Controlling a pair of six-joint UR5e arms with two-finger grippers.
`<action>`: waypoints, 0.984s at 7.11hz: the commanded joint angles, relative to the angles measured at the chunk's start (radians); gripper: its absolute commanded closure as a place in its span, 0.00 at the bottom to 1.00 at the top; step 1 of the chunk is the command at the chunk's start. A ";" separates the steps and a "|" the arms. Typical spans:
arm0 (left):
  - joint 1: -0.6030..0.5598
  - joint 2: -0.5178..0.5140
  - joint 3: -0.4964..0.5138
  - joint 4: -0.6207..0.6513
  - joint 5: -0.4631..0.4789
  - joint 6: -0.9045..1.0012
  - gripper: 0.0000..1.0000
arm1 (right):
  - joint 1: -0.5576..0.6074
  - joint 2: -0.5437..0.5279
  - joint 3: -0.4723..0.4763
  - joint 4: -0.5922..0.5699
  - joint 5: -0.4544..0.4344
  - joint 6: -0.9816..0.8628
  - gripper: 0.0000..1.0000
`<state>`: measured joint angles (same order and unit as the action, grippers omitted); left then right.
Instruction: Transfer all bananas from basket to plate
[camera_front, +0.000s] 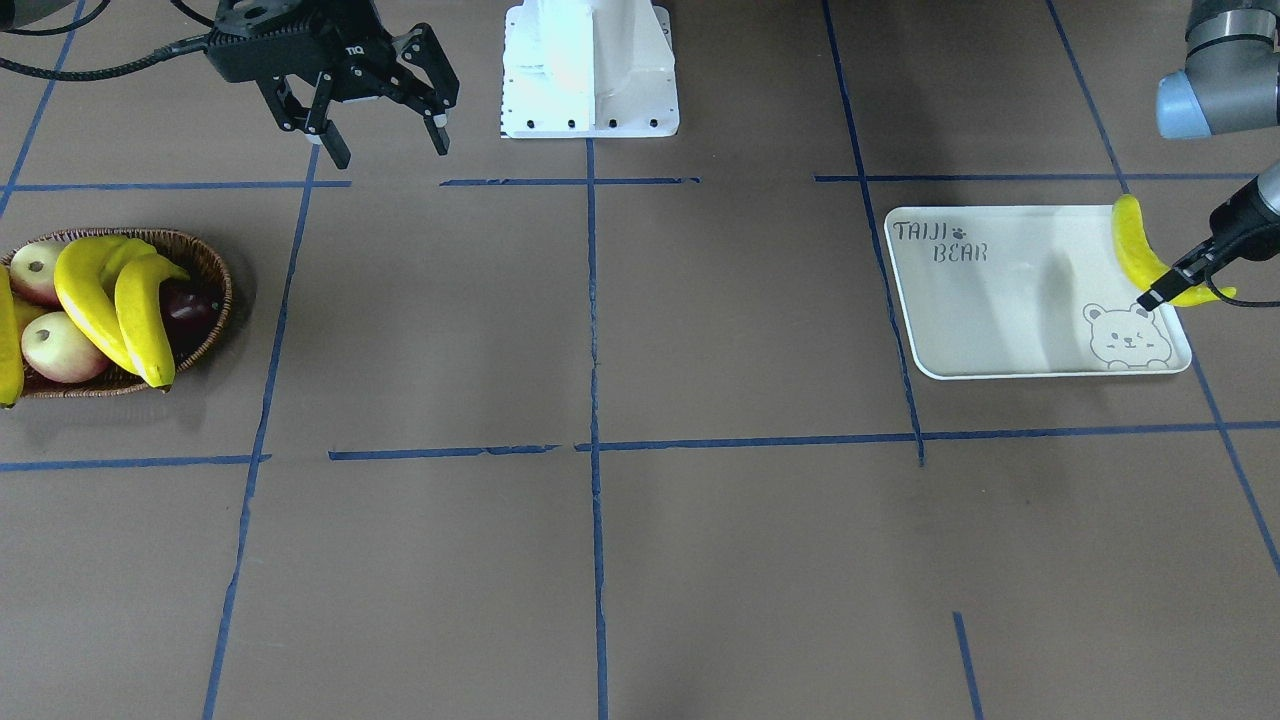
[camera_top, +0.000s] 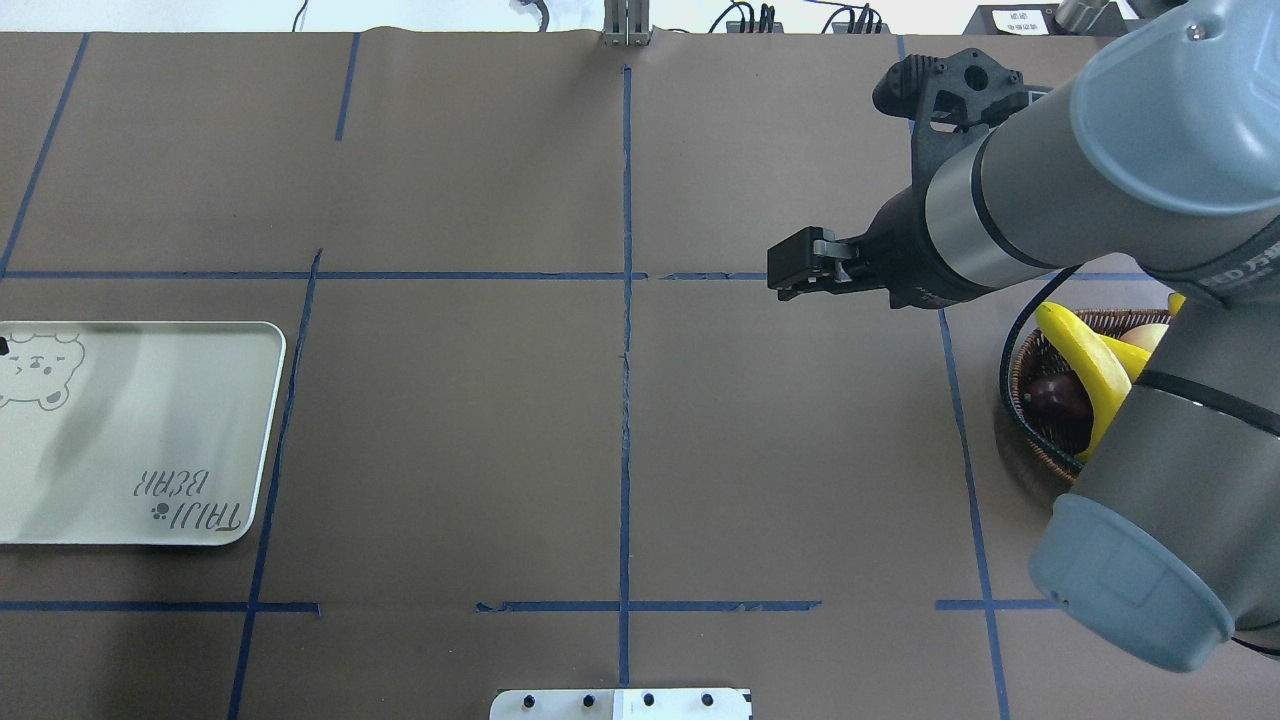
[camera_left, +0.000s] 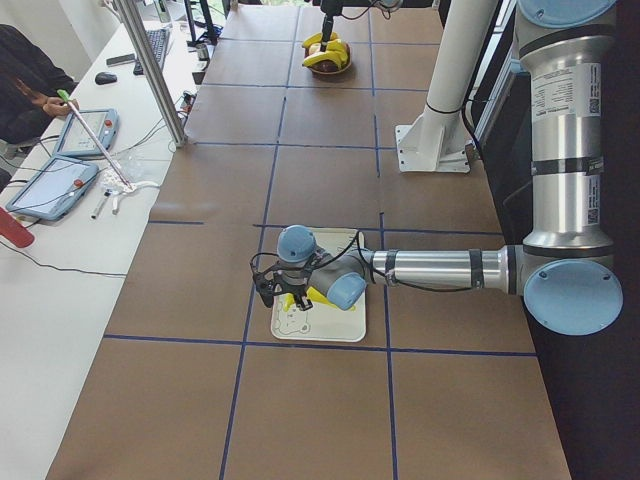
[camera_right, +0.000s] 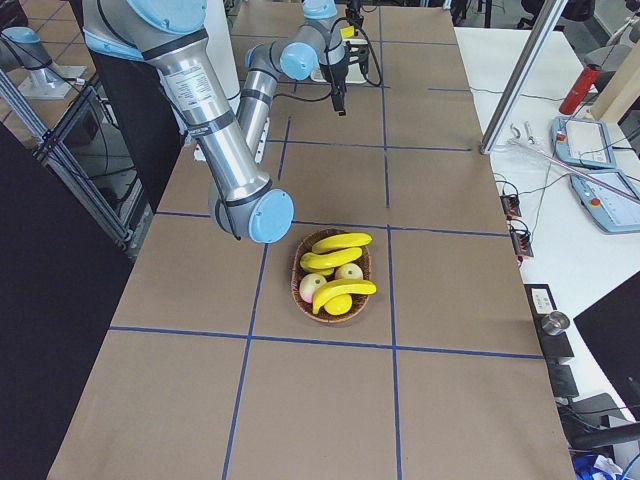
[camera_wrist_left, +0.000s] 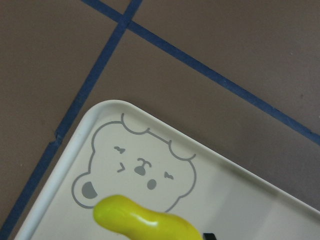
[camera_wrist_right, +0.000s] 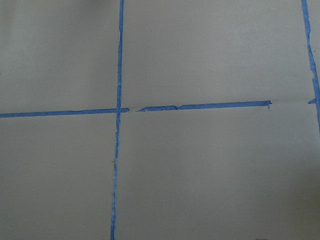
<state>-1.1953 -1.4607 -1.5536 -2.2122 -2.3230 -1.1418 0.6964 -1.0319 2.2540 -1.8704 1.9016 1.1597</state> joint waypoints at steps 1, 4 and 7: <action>0.000 -0.013 0.078 -0.062 0.001 0.001 1.00 | 0.000 0.000 -0.001 -0.001 0.001 0.000 0.00; 0.002 -0.026 0.078 -0.067 -0.003 -0.003 0.99 | 0.002 -0.007 0.001 -0.001 0.001 -0.002 0.00; 0.037 -0.036 0.078 -0.066 -0.003 0.001 0.97 | 0.003 -0.007 0.002 -0.001 0.002 -0.002 0.00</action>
<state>-1.1776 -1.4949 -1.4762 -2.2790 -2.3255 -1.1426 0.6990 -1.0384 2.2554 -1.8714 1.9035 1.1582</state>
